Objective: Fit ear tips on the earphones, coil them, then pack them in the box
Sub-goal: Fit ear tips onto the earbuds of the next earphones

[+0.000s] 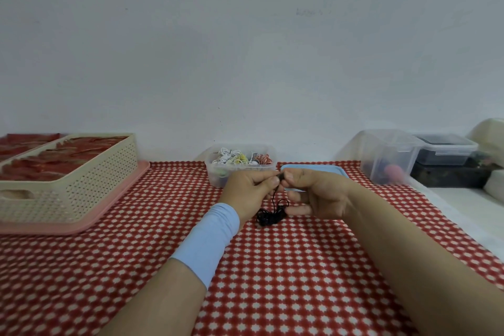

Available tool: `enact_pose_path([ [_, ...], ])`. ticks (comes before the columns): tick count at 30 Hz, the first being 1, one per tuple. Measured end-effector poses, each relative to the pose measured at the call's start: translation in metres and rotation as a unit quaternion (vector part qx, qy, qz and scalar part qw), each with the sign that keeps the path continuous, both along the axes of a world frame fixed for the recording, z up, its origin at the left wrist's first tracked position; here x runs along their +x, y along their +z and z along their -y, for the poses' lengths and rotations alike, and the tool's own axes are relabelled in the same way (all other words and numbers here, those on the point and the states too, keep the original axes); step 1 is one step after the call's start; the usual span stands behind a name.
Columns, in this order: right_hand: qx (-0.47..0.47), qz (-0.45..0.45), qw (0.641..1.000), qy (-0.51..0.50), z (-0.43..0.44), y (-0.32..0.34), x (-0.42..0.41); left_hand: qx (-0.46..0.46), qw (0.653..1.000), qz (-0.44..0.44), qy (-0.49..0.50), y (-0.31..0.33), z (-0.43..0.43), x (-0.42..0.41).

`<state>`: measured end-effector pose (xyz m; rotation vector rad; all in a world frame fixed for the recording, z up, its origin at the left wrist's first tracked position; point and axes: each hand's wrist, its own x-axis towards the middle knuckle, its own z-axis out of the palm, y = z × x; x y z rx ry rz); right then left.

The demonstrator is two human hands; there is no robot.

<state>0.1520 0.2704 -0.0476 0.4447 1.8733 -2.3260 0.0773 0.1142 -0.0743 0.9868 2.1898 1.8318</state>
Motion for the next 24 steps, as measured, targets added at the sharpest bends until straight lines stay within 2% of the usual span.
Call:
enact_pose_path([
  [8,0.087,-0.006,0.995,-0.042,-0.005,-0.001,-0.003,0.004,1.000,0.030,0.003,-0.005,-0.003,0.000],
  [16,0.150,-0.017,0.985,-0.088,-0.001,-0.001,-0.007,-0.034,0.998,0.001,0.059,-0.006,-0.005,-0.002],
  [22,0.231,-0.079,0.960,-0.137,0.012,0.001,-0.007,-0.021,0.994,0.007,0.104,-0.007,-0.007,-0.002],
  [24,0.330,-0.113,0.925,-0.153,0.015,-0.001,-0.010,-0.017,0.993,-0.009,0.113,-0.007,-0.007,-0.001],
])
